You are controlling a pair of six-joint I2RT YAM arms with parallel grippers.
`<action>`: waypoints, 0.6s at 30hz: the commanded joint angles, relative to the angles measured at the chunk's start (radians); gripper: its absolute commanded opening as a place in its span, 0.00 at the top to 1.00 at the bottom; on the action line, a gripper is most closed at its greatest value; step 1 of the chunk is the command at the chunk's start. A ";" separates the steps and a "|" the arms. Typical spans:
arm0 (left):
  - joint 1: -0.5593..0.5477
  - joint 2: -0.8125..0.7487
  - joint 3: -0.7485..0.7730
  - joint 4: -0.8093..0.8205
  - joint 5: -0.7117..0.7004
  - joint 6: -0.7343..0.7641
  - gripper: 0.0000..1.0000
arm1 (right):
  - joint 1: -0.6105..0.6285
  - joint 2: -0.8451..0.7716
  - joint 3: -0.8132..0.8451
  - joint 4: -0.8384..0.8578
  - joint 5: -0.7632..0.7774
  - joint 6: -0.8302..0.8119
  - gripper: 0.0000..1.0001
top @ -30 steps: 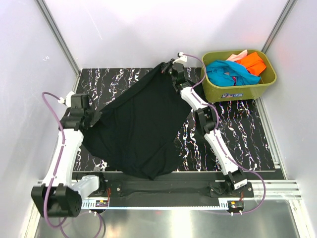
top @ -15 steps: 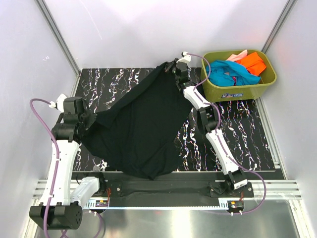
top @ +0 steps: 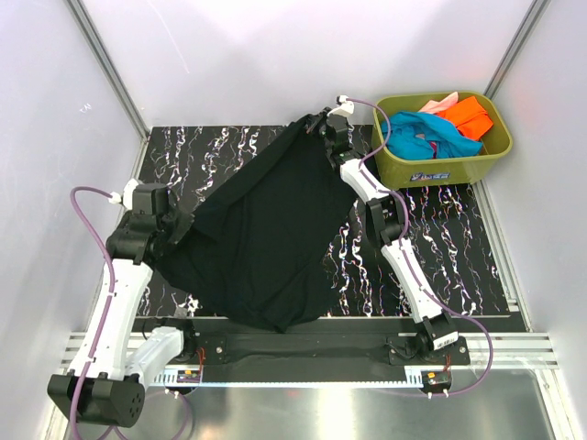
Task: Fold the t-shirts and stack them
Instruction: Fold the tshirt
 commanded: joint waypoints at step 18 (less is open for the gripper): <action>-0.046 -0.092 0.015 -0.056 0.018 -0.079 1.00 | -0.011 -0.064 0.020 0.013 0.001 0.006 0.94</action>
